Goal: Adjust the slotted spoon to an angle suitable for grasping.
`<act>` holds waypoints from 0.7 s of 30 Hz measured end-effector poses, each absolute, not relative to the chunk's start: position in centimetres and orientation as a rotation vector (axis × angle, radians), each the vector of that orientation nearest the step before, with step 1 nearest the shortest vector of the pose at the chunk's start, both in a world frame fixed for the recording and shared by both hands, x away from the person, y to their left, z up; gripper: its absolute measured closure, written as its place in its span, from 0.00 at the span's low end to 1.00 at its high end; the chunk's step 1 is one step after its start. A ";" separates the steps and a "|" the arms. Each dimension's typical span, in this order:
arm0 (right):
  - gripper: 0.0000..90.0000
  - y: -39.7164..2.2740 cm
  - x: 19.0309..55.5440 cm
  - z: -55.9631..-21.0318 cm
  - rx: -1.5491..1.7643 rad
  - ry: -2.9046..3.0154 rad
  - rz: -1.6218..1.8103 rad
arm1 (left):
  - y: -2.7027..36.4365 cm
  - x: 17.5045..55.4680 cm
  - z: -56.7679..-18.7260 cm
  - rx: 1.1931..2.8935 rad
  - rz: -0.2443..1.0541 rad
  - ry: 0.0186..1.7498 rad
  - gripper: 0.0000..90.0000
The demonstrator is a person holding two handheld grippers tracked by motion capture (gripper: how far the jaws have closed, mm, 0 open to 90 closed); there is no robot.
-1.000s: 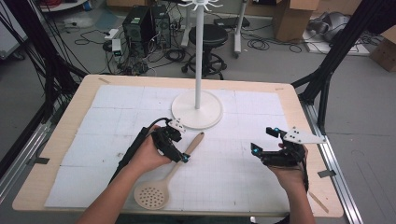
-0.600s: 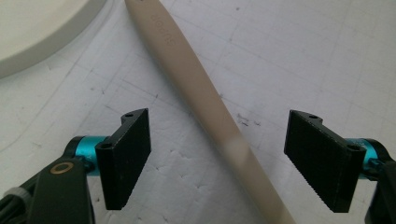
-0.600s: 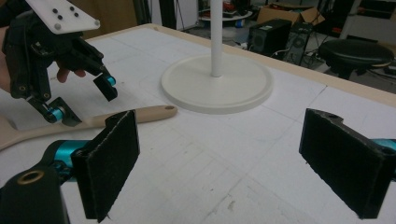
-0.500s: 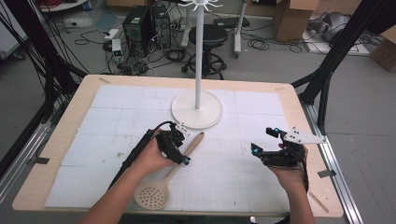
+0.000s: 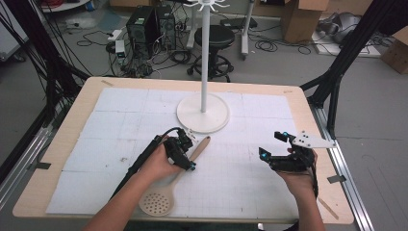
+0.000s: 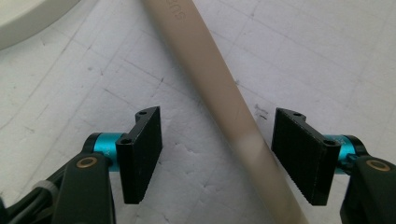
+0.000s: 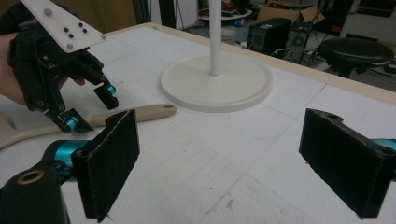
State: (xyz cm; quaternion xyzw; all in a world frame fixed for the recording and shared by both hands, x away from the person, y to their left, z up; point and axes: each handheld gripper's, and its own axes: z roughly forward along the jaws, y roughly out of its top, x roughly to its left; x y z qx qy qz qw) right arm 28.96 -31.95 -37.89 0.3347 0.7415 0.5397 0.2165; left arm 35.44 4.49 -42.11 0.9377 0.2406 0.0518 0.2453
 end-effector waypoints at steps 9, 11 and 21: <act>0.12 -32.0 29.0 -37.9 0.932 2.053 1.494 | 3.9 34.8 -42.0 2.547 0.199 0.773 0.39; 0.12 -32.0 29.0 -37.9 0.931 2.053 1.493 | 3.8 34.7 -42.0 2.549 0.196 0.785 0.41; 0.12 -32.0 29.0 -38.0 0.942 2.055 1.492 | 3.6 34.5 -41.8 2.574 0.174 0.709 0.56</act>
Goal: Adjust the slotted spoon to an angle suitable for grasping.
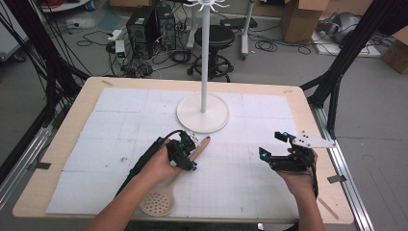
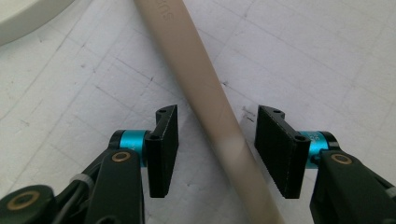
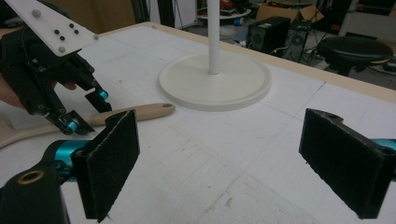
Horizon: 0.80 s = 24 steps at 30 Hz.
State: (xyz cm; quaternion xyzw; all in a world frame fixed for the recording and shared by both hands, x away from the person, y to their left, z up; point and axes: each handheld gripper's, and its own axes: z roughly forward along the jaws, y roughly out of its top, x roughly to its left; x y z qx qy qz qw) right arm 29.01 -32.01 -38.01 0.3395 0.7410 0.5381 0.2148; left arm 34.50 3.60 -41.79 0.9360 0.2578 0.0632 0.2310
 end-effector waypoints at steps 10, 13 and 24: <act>0.12 -32.2 29.2 -38.0 0.946 2.042 1.499 | 3.0 34.4 -41.5 2.606 0.167 0.737 0.69; 0.12 -32.2 29.3 -37.9 0.944 2.037 1.506 | 2.8 34.5 -41.3 2.620 0.160 0.765 0.70; 0.12 -32.2 29.3 -38.0 0.958 2.039 1.498 | 2.7 34.7 -41.3 2.600 0.131 0.839 0.73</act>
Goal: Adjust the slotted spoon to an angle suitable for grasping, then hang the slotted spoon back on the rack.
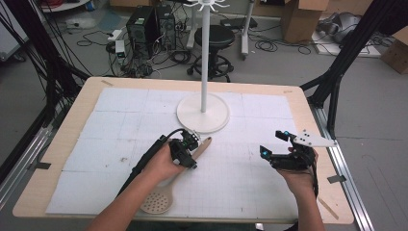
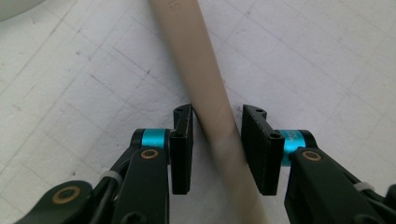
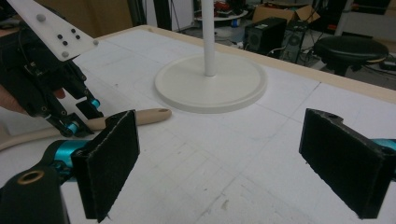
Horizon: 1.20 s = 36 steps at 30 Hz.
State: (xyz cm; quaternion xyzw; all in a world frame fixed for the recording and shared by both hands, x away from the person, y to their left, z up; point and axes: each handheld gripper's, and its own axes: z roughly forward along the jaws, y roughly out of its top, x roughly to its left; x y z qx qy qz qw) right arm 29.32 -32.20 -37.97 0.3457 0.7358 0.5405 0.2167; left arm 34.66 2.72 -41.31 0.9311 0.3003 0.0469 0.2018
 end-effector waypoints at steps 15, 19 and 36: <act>0.12 -31.9 29.3 -38.0 0.946 2.052 1.477 | 2.9 35.0 -41.3 2.590 0.126 0.876 0.83; 0.12 -32.0 29.3 -38.0 0.938 2.056 1.475 | 2.8 34.9 -41.2 2.599 0.140 0.869 0.83; 0.12 -32.4 29.1 -37.9 0.939 2.043 1.485 | 6.0 33.8 -36.9 2.376 0.147 0.713 0.83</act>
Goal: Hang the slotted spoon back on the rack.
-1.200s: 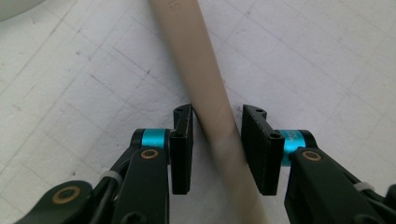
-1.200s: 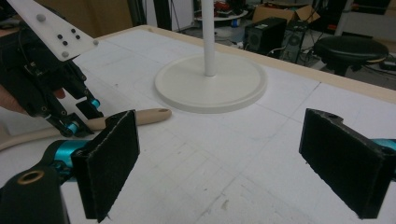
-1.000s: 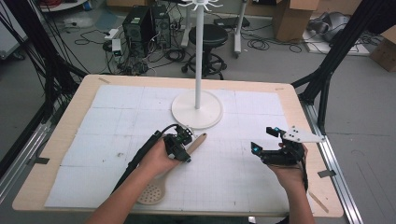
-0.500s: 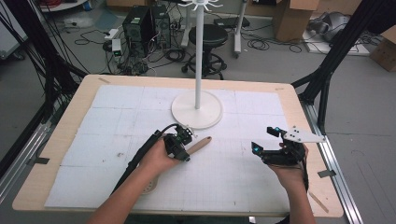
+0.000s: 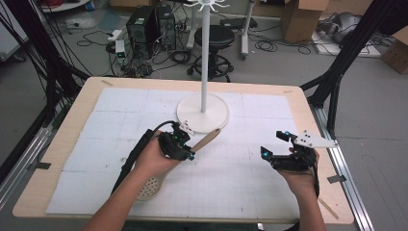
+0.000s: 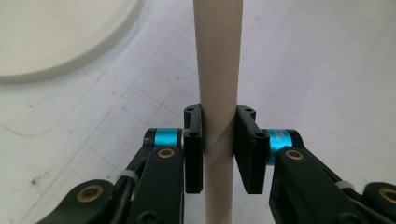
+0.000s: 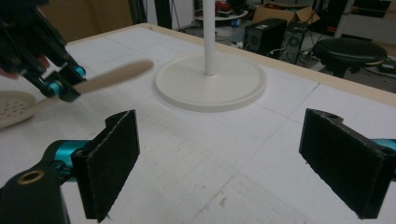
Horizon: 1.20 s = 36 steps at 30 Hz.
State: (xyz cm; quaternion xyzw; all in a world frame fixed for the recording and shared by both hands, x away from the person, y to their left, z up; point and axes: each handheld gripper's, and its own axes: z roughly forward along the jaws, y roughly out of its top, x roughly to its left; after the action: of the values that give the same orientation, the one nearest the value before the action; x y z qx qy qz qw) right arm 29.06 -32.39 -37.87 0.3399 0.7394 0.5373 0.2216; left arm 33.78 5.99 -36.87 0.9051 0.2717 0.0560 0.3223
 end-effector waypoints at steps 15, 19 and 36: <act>0.12 -32.2 29.0 -38.0 0.943 2.047 1.482 | 11.2 32.9 -31.6 2.077 0.176 0.630 0.83; 0.12 -32.3 29.0 -38.0 0.941 2.044 1.483 | 11.8 32.8 -30.6 2.050 0.186 0.624 0.83; 0.12 -32.4 29.0 -37.9 0.943 2.040 1.492 | 12.2 33.6 -25.5 2.008 0.259 0.559 0.83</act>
State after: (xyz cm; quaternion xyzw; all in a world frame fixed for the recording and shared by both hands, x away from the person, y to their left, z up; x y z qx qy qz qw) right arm 28.99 -32.40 -37.93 0.3410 0.7377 0.5394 0.2202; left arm 33.64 12.24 -25.50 0.8294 0.2309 0.1069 0.4973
